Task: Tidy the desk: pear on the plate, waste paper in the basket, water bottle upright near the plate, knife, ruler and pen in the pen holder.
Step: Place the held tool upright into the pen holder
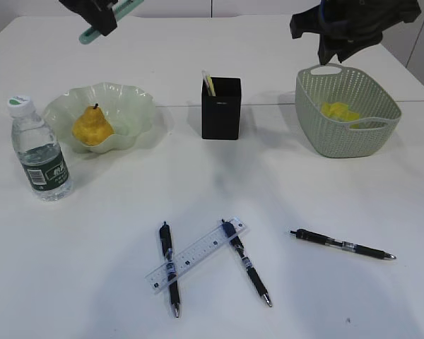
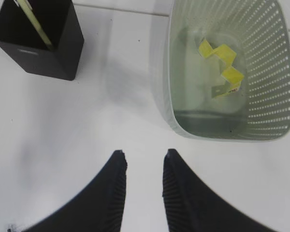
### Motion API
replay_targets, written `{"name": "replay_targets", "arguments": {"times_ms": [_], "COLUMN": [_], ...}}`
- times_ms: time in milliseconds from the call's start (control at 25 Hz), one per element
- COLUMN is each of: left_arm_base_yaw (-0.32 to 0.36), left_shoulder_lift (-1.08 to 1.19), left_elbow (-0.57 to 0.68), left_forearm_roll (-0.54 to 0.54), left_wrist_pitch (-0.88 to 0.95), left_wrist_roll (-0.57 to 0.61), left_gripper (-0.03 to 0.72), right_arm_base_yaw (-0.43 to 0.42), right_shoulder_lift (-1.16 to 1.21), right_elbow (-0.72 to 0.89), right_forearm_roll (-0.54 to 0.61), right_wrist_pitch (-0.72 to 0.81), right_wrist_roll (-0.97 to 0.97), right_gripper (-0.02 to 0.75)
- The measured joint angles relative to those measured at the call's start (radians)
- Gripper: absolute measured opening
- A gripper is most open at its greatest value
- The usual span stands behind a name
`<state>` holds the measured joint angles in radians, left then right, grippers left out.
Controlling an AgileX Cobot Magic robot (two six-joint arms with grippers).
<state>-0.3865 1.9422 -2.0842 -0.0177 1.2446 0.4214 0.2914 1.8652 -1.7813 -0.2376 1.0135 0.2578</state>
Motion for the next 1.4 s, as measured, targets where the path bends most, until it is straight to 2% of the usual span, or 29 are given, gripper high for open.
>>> {"name": "replay_targets", "arguments": {"times_ms": [320, 520, 800, 1040, 1160, 1400], "left_arm_base_yaw": [0.000, 0.000, 0.000, 0.000, 0.000, 0.000], "left_shoulder_lift": [-0.044, -0.065, -0.083, -0.091, -0.091, -0.091], "left_elbow": [0.000, 0.000, 0.000, 0.000, 0.000, 0.000], "left_forearm_roll": [0.000, 0.000, 0.004, 0.033, 0.035, 0.040], "left_wrist_pitch": [0.000, -0.004, -0.008, -0.010, -0.014, -0.033], "left_wrist_roll": [-0.002, -0.002, -0.004, -0.012, -0.014, -0.022], "left_gripper": [0.104, 0.104, 0.104, 0.104, 0.104, 0.104], "right_arm_base_yaw": [0.000, 0.000, 0.000, 0.000, 0.000, 0.002], "right_shoulder_lift": [0.000, 0.000, 0.000, 0.000, -0.002, -0.023], "right_elbow": [0.000, 0.000, 0.000, 0.000, 0.000, 0.000], "right_forearm_roll": [-0.032, 0.014, 0.160, 0.185, 0.256, 0.478], "right_wrist_pitch": [0.072, 0.008, -0.122, -0.202, -0.251, -0.346], "right_wrist_roll": [0.000, 0.000, -0.163, -0.250, -0.329, -0.489], "right_gripper": [0.202, 0.202, 0.202, 0.202, 0.202, 0.202]}}
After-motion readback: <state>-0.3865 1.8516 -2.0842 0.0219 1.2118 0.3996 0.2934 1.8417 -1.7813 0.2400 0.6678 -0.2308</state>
